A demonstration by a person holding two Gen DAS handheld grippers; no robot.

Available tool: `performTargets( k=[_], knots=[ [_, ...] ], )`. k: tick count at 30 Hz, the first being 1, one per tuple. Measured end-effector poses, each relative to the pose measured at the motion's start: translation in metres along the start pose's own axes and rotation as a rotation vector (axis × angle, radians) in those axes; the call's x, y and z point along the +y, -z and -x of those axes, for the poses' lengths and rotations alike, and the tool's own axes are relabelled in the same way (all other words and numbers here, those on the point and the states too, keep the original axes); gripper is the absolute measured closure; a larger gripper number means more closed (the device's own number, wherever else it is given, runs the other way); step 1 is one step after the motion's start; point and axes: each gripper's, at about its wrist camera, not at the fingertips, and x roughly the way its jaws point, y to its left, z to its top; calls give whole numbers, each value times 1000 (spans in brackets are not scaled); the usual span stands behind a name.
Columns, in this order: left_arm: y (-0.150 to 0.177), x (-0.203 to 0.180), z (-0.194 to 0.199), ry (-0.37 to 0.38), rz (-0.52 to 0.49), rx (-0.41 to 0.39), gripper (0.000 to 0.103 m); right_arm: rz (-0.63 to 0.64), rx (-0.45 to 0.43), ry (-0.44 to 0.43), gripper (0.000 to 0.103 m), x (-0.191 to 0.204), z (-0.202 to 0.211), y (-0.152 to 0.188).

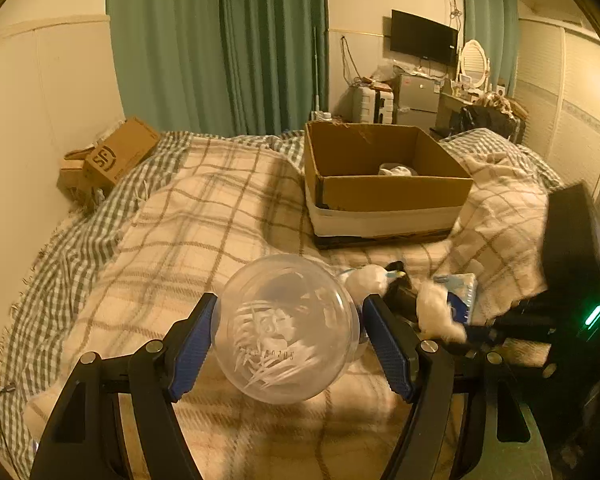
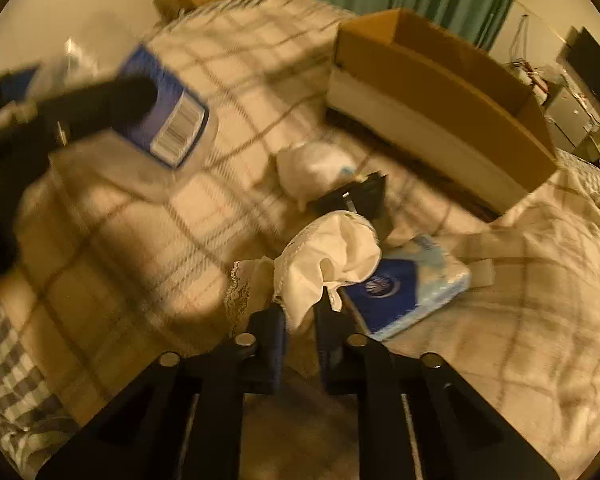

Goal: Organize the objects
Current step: 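Grasp the white cloth with the right tool while the left tool holds the container, then lower the container and cloth into the cardboard box and open both tools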

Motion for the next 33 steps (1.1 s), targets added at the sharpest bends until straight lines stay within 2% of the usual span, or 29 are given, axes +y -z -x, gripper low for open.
performTargets(
  k=[2, 7, 14, 18, 22, 25, 28, 33],
  knots=[
    [-1, -1, 5, 2, 0, 4, 28, -26, -53, -20, 95, -7, 18, -1],
    [-19, -7, 22, 20, -1, -34, 29, -75, -173, -8, 95, -32, 68, -9],
    [-82, -25, 37, 27, -56, -161, 31, -86, -327, 82, 95, -75, 131, -57],
    [-123, -37, 24, 13, -85, -208, 31, -83, -367, 120, 95, -98, 145, -91],
    [-158, -43, -4, 44, -73, -223, 31, -83, -373, 138, 95, -123, 136, -126],
    [-171, -46, -36, 78, -61, -210, 31, -89, -356, 143, 95, -139, 118, -149],
    [-173, -47, -71, 105, -43, -169, 31, -104, -337, 145, 96, -153, 91, -168],
    [-160, -54, -121, 73, -79, -103, 32, -146, -290, 140, 96, -177, 35, -186]
  ],
)
